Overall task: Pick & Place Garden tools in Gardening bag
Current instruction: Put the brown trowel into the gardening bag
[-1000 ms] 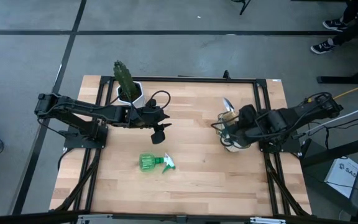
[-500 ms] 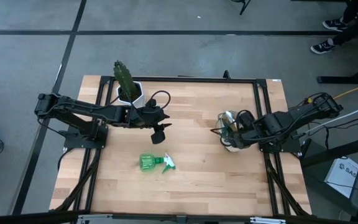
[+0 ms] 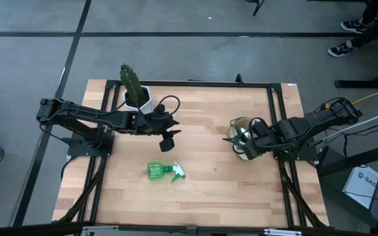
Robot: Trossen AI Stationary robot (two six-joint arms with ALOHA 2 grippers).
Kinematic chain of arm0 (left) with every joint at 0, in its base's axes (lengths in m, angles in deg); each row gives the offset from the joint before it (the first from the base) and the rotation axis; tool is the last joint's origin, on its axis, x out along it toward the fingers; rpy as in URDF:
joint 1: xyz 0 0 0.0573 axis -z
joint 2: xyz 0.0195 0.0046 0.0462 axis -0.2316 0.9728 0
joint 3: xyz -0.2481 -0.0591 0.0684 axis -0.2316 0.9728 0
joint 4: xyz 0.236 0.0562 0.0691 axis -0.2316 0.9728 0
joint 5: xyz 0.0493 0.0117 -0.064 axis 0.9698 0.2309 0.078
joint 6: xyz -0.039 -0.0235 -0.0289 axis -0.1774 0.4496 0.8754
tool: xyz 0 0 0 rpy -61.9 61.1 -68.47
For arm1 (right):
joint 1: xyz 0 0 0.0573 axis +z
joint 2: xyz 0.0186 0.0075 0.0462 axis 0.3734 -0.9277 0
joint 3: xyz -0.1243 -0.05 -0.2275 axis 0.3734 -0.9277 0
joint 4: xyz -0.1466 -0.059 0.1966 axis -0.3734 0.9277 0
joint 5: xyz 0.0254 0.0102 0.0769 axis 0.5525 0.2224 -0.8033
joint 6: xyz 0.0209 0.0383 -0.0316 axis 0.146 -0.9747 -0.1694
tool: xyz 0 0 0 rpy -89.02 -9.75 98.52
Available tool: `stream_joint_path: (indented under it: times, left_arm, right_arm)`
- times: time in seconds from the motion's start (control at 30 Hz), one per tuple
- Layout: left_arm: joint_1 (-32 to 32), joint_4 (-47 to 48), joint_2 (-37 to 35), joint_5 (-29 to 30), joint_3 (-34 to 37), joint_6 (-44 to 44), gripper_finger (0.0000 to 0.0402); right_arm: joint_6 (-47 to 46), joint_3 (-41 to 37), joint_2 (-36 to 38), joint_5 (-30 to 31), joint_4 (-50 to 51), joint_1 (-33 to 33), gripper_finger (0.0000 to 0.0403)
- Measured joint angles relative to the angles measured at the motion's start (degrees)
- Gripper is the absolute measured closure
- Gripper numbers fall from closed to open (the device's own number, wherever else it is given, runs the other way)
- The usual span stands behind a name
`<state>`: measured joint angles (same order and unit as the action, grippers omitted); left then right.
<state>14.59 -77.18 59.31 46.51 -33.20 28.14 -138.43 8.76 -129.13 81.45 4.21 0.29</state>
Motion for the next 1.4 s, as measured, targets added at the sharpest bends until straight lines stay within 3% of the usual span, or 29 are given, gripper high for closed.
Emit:
stream_joint_path:
  times: [0.33,1.13,1.4]
  left_arm:
    - [0.0,0.0,0.0,0.0,0.0,0.0,0.0245]
    - [0.0,0.0,0.0,0.0,0.0,0.0,0.0245]
    - [0.0,0.0,0.0,0.0,0.0,0.0,0.0245]
  right_arm:
    - [4.8,0.0,-0.6,3.4,-0.4,-4.5,0.0340]
    - [17.6,0.0,-8.0,1.9,-1.7,-12.0,0.0331]
    - [19.8,0.0,-8.0,1.9,-2.4,-12.0,0.0301]
